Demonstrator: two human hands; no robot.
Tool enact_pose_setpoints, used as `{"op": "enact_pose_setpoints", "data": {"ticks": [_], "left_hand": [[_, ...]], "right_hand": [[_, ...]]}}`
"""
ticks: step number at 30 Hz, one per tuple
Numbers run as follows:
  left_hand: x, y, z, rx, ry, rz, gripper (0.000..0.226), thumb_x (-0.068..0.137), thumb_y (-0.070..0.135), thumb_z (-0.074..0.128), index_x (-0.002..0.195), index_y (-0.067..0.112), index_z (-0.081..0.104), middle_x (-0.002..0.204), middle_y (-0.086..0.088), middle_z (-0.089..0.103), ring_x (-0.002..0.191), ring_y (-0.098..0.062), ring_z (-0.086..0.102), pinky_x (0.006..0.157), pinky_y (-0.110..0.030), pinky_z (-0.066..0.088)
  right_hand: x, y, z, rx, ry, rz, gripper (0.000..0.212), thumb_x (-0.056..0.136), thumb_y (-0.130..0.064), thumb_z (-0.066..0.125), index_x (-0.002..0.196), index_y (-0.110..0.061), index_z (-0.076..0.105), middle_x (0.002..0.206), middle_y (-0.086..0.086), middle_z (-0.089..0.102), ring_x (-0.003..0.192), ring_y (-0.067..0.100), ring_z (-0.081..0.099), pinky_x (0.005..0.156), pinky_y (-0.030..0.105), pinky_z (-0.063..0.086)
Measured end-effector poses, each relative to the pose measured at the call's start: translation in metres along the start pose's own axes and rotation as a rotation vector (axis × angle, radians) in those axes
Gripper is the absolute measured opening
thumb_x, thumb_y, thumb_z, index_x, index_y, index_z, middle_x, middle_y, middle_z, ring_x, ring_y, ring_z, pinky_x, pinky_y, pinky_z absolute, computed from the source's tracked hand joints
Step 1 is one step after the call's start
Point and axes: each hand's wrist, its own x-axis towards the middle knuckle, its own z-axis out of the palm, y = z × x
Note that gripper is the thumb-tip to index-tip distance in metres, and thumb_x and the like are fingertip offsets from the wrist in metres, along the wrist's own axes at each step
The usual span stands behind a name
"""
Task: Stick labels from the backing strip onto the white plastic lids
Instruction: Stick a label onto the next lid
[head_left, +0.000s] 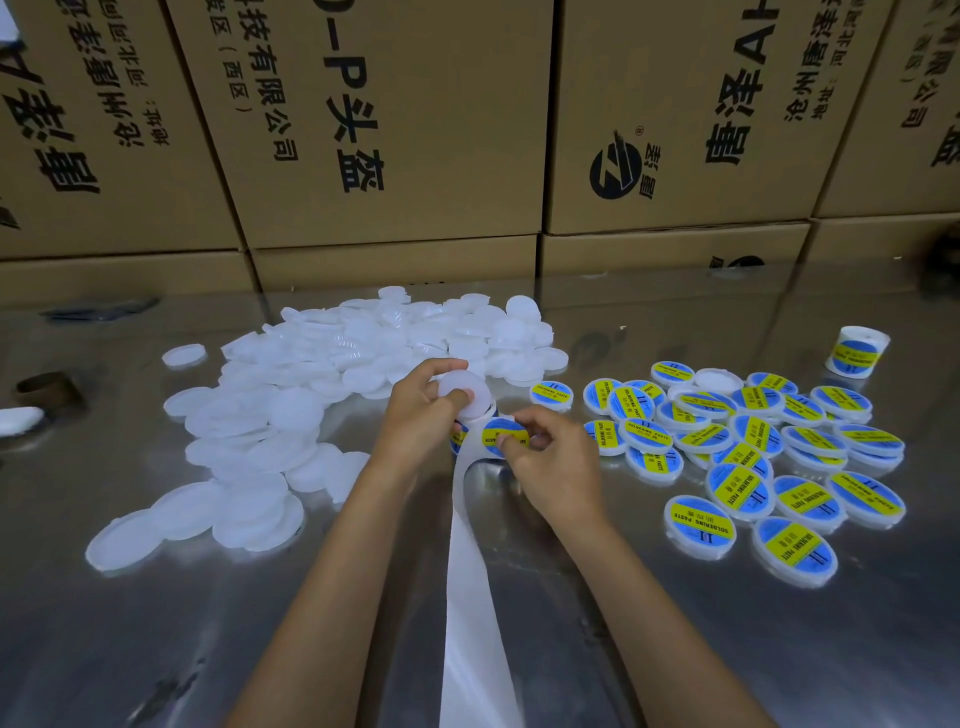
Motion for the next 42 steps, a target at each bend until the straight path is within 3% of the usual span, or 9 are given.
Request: {"op": "enact_pose_setpoints", "data": {"ticks": [2, 8, 13, 16, 20, 25, 29, 35, 42], "left_hand": [[0.0, 0.0, 0.001, -0.004, 0.001, -0.001, 0.03, 0.092, 0.002, 0.061, 0.111, 0.025, 0.067, 0.1, -0.004, 0.07, 0.077, -0.014, 0.063, 0.066, -0.02, 0.052], [-0.001, 0.0, 0.001, -0.016, 0.006, -0.013, 0.03, 0.092, 0.002, 0.062, 0.112, 0.024, 0.067, 0.098, -0.002, 0.07, 0.081, -0.017, 0.065, 0.068, -0.024, 0.053], [-0.003, 0.003, 0.0, -0.025, -0.012, -0.018, 0.03, 0.093, 0.001, 0.061, 0.114, 0.021, 0.066, 0.099, -0.007, 0.07, 0.073, -0.014, 0.062, 0.072, -0.026, 0.053], [-0.003, 0.005, 0.0, -0.013, -0.01, -0.018, 0.03, 0.093, 0.002, 0.061, 0.116, 0.022, 0.066, 0.103, -0.009, 0.07, 0.076, -0.016, 0.061, 0.071, -0.025, 0.05], [-0.005, 0.005, -0.001, -0.031, -0.018, -0.01, 0.031, 0.094, 0.003, 0.061, 0.117, 0.022, 0.066, 0.104, -0.008, 0.071, 0.081, -0.017, 0.063, 0.073, -0.025, 0.052], [-0.008, 0.009, -0.003, -0.182, -0.003, -0.036, 0.029, 0.095, 0.004, 0.06, 0.108, 0.027, 0.074, 0.103, 0.012, 0.071, 0.069, -0.012, 0.068, 0.078, -0.034, 0.058], [-0.013, 0.02, 0.0, -0.314, -0.089, -0.085, 0.032, 0.098, 0.001, 0.052, 0.113, 0.02, 0.074, 0.126, -0.01, 0.064, 0.085, -0.03, 0.075, 0.082, -0.038, 0.062], [-0.024, 0.032, 0.016, -0.366, -0.306, -0.095, 0.041, 0.101, 0.001, 0.037, 0.122, 0.017, 0.069, 0.116, -0.023, 0.071, 0.099, -0.037, 0.073, 0.084, -0.039, 0.061], [-0.028, 0.031, 0.022, -0.335, -0.371, -0.062, 0.042, 0.101, 0.0, 0.038, 0.121, 0.018, 0.07, 0.113, -0.019, 0.073, 0.103, -0.033, 0.072, 0.09, -0.042, 0.06]], "right_hand": [[0.0, -0.002, -0.001, 0.085, 0.011, 0.071, 0.024, 0.077, -0.016, 0.08, 0.079, -0.027, 0.06, 0.078, -0.009, 0.065, 0.069, -0.001, 0.058, 0.063, 0.013, 0.046], [0.0, -0.005, -0.003, 0.215, -0.002, 0.192, 0.03, 0.073, -0.015, 0.084, 0.063, -0.02, 0.057, 0.062, -0.009, 0.062, 0.06, 0.009, 0.056, 0.061, 0.02, 0.045], [-0.008, -0.015, -0.017, 0.219, -0.387, 0.187, 0.03, 0.072, -0.007, 0.082, 0.059, -0.018, 0.057, 0.074, 0.004, 0.063, 0.071, 0.017, 0.055, 0.071, 0.027, 0.044], [-0.006, -0.019, -0.034, 0.164, -0.6, 0.173, 0.021, 0.071, -0.01, 0.084, 0.069, -0.009, 0.063, 0.105, 0.016, 0.069, 0.099, 0.031, 0.063, 0.085, 0.033, 0.049], [-0.003, -0.019, -0.053, 0.267, -0.733, 0.19, 0.021, 0.072, -0.012, 0.084, 0.068, -0.019, 0.065, 0.116, 0.0, 0.07, 0.109, 0.012, 0.065, 0.09, 0.02, 0.05], [0.006, -0.016, -0.058, 0.59, -0.495, 0.295, 0.018, 0.072, -0.021, 0.081, 0.075, -0.021, 0.064, 0.096, 0.01, 0.067, 0.091, 0.024, 0.06, 0.087, 0.037, 0.046], [0.007, -0.026, -0.053, 0.721, -0.272, 0.272, 0.013, 0.087, -0.012, 0.07, 0.086, -0.015, 0.058, 0.094, 0.011, 0.071, 0.081, 0.023, 0.064, 0.075, 0.031, 0.053], [0.001, -0.037, -0.045, 0.659, -0.05, 0.136, 0.023, 0.085, -0.004, 0.073, 0.09, -0.009, 0.051, 0.079, 0.006, 0.069, 0.056, 0.008, 0.058, 0.054, 0.016, 0.048], [0.002, -0.035, -0.044, 0.625, 0.024, 0.069, 0.026, 0.083, -0.003, 0.076, 0.085, -0.011, 0.051, 0.081, 0.012, 0.065, 0.069, 0.017, 0.058, 0.054, 0.017, 0.046]]}}
